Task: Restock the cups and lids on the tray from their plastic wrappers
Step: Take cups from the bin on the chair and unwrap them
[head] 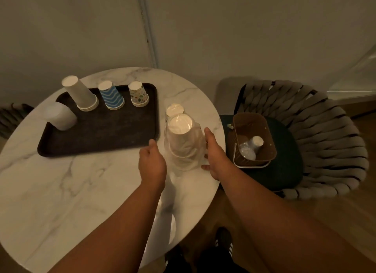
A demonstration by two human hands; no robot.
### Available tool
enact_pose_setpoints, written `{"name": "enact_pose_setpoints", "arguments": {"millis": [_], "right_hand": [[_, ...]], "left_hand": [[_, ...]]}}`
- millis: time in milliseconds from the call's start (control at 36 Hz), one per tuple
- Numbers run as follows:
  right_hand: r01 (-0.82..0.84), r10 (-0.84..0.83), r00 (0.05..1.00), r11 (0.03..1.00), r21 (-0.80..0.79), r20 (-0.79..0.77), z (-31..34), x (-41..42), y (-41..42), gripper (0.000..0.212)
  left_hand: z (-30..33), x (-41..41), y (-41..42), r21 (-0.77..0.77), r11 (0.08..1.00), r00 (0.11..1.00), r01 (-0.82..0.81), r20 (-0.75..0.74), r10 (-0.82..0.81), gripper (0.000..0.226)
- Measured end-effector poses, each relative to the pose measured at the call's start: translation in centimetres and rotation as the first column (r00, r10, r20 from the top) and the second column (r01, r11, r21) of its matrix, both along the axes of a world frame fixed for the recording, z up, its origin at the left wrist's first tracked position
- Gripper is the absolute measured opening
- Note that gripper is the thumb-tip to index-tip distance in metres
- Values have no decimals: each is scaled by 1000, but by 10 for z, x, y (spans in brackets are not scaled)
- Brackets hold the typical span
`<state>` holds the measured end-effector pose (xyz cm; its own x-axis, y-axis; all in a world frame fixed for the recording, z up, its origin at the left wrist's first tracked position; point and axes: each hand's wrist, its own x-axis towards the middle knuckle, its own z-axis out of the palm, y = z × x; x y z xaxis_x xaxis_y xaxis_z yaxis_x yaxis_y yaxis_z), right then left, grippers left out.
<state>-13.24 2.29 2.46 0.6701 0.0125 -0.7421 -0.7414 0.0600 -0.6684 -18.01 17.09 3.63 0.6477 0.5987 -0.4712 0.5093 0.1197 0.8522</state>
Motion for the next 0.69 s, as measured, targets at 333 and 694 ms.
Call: {"name": "enact_pose_setpoints", "arguments": {"millis": [333, 694], "right_hand": [[155, -115, 964, 975, -158, 238, -14, -2, -56, 52], [-53, 250, 945, 753, -656, 210, -78, 70, -218, 44]], "left_hand": [[-13, -38, -72, 255, 629, 653, 735, -16, -757, 27], [-53, 90, -199, 419, 353, 473, 836, -227, -851, 14]]}}
